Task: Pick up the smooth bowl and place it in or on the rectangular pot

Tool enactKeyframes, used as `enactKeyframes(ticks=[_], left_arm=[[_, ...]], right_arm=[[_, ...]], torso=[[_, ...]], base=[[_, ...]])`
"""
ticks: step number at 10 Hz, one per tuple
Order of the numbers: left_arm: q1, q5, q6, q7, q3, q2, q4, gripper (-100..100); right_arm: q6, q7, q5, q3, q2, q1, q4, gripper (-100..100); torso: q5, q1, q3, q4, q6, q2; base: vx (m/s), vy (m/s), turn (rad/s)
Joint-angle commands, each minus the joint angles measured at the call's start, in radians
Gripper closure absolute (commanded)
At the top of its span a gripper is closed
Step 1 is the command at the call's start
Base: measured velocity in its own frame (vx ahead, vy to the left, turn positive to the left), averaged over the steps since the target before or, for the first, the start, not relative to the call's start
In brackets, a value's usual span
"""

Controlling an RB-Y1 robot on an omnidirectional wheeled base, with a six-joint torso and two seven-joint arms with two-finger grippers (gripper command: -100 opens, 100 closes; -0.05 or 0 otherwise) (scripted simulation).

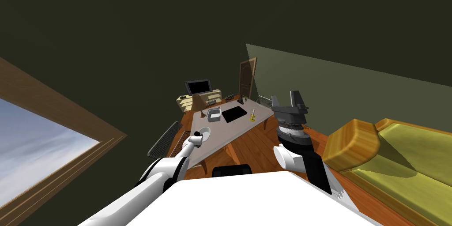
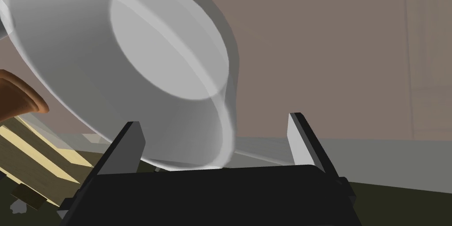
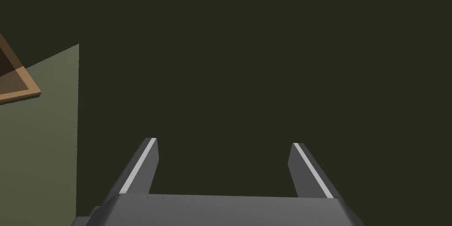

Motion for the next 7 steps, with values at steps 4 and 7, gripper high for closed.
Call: enactKeyframes(ticks=[4, 7], left_arm=[[0.019, 0.064, -0.012, 0.059, -0.12, 0.035, -0.021, -100], [0.041, 0.151, -0.031, 0.135, -0.218, 0.084, -0.041, -100]], right_arm=[[0.0, 0.0, 0.0, 0.0, 0.0, 0.0, 0.0, 0], [0.0, 0.0, 0.0, 0.0, 0.0, 0.0, 0.0, 0]], torso=[[0.0, 0.0, 0.0, 0.0, 0.0, -0.001], [0.0, 0.0, 0.0, 0.0, 0.0, 0.0]], base=[[0.019, -0.008, -0.015], [0.018, -0.01, -0.032]])
